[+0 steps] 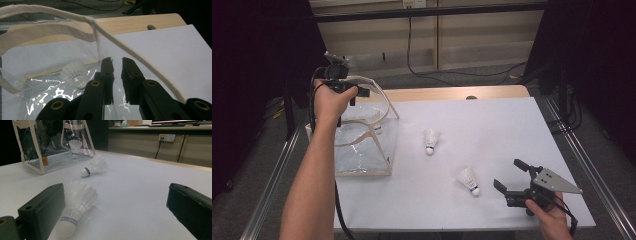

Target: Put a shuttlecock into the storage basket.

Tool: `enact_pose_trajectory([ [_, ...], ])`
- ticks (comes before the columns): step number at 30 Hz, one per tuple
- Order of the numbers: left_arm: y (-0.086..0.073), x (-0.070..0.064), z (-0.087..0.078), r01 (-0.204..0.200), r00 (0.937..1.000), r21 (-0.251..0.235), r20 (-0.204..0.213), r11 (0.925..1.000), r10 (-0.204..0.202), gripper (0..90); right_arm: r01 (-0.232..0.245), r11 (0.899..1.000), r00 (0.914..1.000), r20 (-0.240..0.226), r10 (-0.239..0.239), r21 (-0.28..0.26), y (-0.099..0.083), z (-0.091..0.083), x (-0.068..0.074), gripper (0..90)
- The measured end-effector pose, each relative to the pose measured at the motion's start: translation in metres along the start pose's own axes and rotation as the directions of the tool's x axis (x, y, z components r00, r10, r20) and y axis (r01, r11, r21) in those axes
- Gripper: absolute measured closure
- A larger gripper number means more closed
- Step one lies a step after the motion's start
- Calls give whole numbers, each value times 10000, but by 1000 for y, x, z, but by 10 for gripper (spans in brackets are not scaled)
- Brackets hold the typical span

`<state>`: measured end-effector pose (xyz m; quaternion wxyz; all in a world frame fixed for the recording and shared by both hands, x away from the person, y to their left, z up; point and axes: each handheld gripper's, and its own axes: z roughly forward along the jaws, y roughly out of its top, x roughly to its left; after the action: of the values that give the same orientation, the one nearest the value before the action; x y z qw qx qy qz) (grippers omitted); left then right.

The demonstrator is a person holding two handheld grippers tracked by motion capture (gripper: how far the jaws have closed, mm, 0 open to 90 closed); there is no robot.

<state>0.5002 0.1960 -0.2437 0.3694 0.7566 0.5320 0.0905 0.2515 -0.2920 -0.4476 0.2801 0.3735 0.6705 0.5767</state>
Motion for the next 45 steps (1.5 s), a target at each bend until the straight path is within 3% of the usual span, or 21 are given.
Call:
enact_pose_trajectory([
  [8, -3, -10, -6, -103, 9990, 9, 438, 9999, 102, 739, -23, 10000, 10000, 52, 23, -9, 0, 0, 0, 14],
  [11, -4, -12, -9, -40, 9966, -97, 820, 9999, 48, 698, -9, 10000, 10000, 58, 9, 3, 0, 0, 0, 15],
  [20, -7, -22, -18, -162, 9908, -265, 1340, 9995, 196, 603, -12, 10000, 10000, 60, 12, 6, 0, 0, 0, 14],
  [22, -7, -22, -20, -300, 9906, -250, 1328, 9992, 330, 586, -1, 10000, 10000, 67, 1, 2, 0, 0, 0, 14],
  [27, -6, -22, -25, -188, 9944, -223, 1031, 9996, 210, 544, -14, 10000, 10000, 49, 14, 11, 0, 0, 0, 15],
  [35, -4, -27, -30, -527, 9947, -156, 880, 9985, 539, 480, 11, 10000, 10000, 31, -11, 3, 0, 0, 0, 14],
  [45, -7, -43, -33, -914, 9871, -183, 1305, 9956, 931, 367, -8, 10000, 10000, 26, 8, 8, 0, 0, 0, 14],
])
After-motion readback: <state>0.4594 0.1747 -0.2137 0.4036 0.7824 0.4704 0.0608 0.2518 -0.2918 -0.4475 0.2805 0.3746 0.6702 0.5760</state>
